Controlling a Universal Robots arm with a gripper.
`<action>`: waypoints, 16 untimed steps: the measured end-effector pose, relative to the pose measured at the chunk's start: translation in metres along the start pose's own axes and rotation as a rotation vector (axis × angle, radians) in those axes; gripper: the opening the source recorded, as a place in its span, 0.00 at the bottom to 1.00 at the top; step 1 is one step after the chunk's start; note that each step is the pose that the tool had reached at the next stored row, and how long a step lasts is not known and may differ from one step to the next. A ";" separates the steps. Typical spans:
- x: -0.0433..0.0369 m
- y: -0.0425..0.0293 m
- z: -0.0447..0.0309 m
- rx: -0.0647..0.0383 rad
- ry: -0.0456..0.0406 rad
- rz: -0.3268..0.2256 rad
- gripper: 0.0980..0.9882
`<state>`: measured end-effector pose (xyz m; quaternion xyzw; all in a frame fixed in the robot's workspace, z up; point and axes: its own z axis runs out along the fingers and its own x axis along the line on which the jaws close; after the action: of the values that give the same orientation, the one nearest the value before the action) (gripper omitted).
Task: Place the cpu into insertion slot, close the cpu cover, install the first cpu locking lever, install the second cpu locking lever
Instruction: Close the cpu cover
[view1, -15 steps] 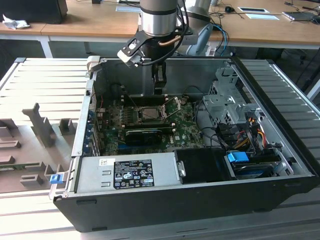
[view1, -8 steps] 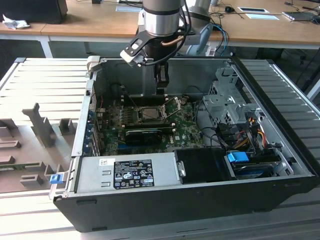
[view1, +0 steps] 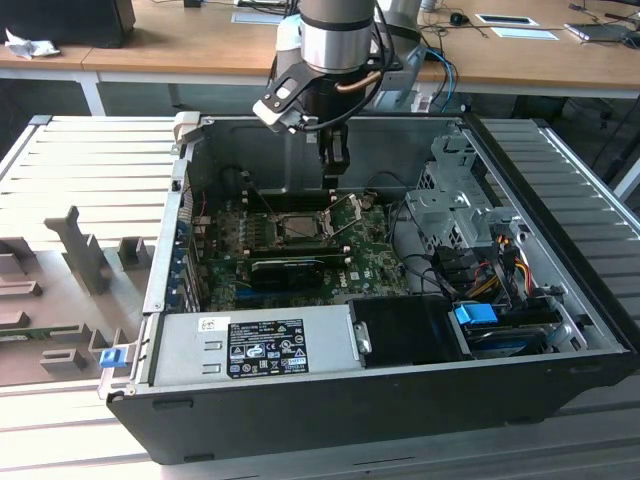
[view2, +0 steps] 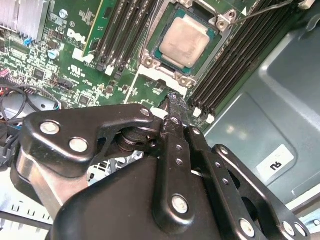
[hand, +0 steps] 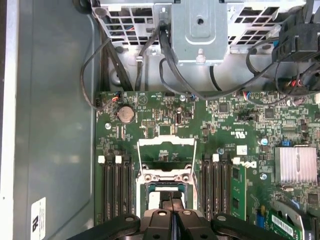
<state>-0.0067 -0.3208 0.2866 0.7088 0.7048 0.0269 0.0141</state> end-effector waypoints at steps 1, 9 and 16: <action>0.0000 0.0021 0.0001 0.000 0.0000 0.000 0.01; 0.0001 0.0097 0.0006 0.000 -0.0001 0.000 0.01; 0.0001 0.0160 0.0024 0.000 -0.0001 0.000 0.01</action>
<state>0.0094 -0.3208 0.2852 0.7088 0.7047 0.0268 0.0141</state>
